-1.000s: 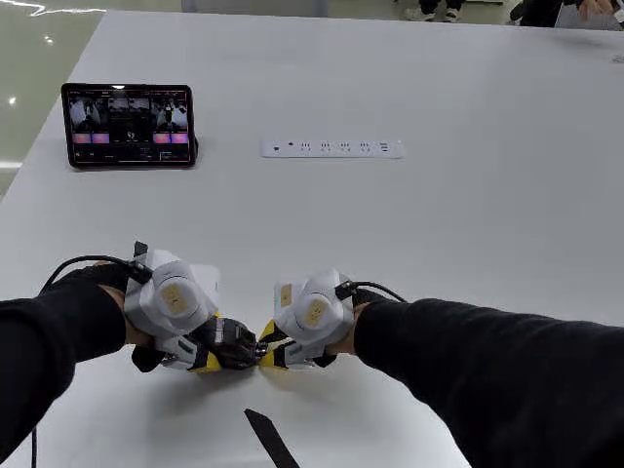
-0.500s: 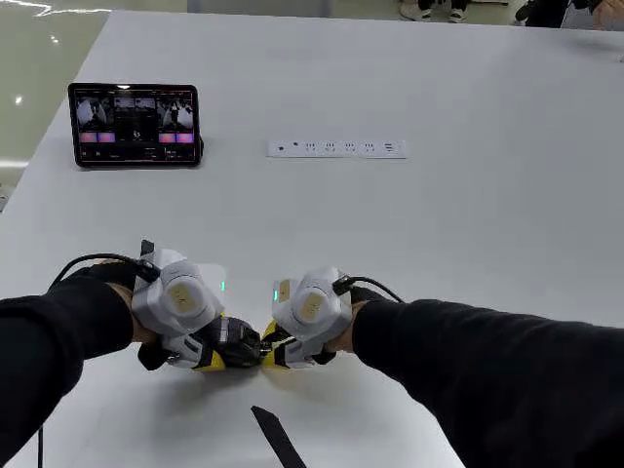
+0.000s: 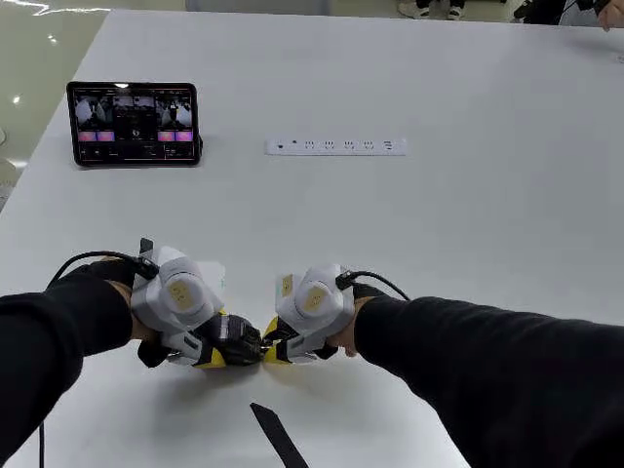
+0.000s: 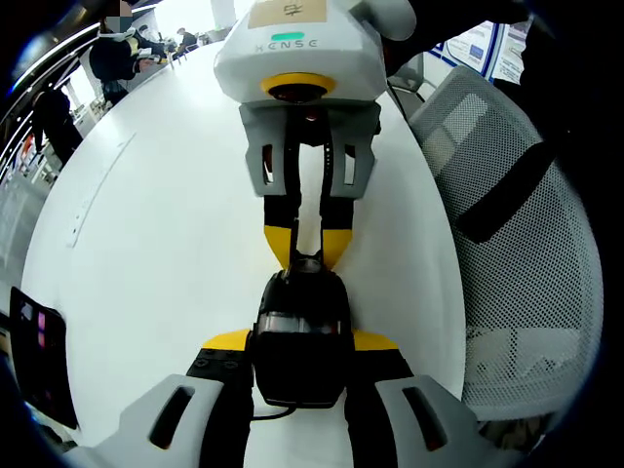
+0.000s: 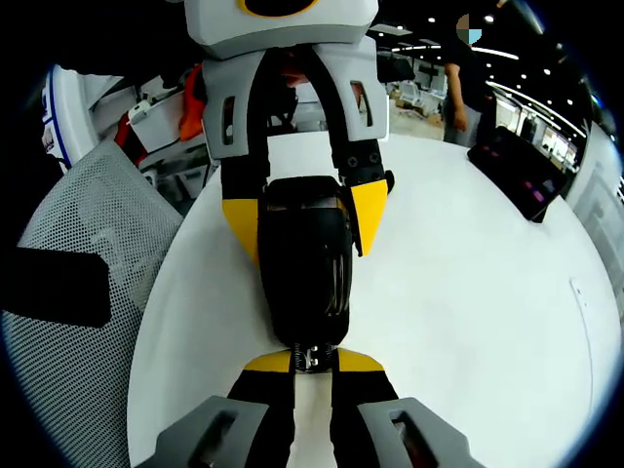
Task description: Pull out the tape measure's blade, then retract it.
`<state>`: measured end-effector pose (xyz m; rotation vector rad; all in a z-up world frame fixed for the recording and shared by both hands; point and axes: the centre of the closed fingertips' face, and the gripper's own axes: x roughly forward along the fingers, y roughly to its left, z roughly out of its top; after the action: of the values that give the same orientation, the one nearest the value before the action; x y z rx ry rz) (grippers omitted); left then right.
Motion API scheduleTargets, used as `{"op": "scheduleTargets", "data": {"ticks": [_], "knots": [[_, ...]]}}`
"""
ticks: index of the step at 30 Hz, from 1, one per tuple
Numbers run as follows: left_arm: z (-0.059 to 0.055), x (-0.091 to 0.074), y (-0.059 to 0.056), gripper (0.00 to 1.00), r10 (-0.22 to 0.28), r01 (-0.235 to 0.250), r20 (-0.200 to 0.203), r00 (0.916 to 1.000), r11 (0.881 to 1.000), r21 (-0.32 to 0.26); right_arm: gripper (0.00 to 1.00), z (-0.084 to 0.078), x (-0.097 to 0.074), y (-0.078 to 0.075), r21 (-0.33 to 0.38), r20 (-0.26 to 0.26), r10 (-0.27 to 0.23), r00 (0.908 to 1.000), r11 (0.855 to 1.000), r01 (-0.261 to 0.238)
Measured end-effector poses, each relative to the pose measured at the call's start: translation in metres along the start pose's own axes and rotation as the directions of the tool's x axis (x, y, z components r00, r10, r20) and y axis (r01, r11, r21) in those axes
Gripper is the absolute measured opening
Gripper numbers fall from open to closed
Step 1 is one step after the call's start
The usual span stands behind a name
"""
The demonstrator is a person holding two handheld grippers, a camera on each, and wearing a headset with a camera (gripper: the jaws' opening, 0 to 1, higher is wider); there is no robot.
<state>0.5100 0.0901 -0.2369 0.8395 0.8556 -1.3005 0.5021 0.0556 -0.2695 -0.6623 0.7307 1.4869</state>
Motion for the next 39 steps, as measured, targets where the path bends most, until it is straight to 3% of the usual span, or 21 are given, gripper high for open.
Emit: {"op": "scheduleTargets", "data": {"ticks": [39], "knots": [[0.000,0.000,-0.001,0.30,0.001,-0.001,-0.007,1.0000,1.000,0.000,0.09,-0.020,-0.018,0.000,0.039,-0.020,-0.023,0.9995,0.999,0.024]]}}
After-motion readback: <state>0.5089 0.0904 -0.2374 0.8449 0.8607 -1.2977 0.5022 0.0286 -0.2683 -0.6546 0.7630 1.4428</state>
